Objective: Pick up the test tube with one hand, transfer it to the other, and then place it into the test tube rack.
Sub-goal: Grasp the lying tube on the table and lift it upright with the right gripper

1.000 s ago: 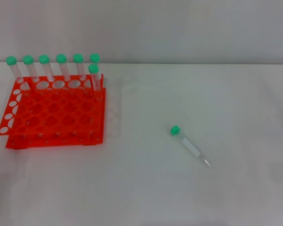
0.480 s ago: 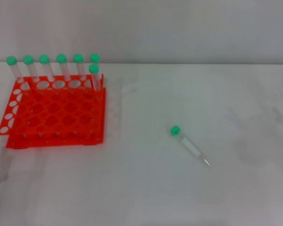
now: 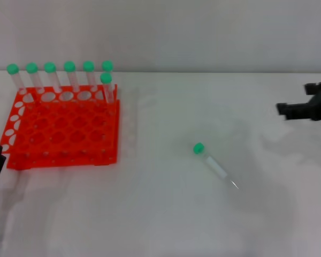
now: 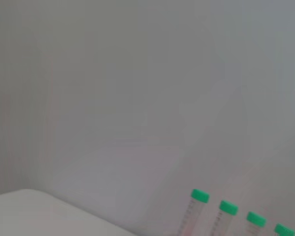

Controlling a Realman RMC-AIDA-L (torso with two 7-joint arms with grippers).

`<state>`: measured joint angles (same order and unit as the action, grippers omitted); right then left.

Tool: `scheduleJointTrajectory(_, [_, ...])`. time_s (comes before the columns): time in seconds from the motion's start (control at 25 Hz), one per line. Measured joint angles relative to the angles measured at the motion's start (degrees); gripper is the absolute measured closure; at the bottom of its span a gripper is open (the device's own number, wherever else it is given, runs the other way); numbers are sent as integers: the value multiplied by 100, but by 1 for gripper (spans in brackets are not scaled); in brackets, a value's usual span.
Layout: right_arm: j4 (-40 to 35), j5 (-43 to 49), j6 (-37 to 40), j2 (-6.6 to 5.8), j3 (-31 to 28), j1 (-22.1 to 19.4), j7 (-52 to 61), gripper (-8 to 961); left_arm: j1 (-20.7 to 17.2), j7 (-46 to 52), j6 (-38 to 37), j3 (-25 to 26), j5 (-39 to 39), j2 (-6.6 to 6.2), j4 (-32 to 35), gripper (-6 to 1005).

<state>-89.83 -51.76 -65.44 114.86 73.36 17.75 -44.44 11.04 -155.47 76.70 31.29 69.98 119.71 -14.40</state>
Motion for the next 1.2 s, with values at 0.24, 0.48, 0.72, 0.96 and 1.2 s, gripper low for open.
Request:
scheduleJointTrajectory(0.24, [-594,1621,-642,47,1509,700,1992,108,7,0,5,0,-119,0,-6,158])
scheduleJointTrajectory(0.48, [-181,2370,-845,81,2682,1400,3230,111,92,0,4,-5,-381,0,-12,160])
scheduleJointTrajectory(0.72, [619,2433,-915,107,3084,1922,3680,113,117,0,4,-37,-482,-3,-121,162])
scheduleJointTrajectory(0.96, [1294,2338,-803,126,3144,2323,3856,117,79,0,7,-44,-484,-5,-137,164])
scheduleJointTrajectory(1.2, [1671,2226,-771,134,3268,2629,3991,120,-69,0,8,-42,-455,-2,-141,167])
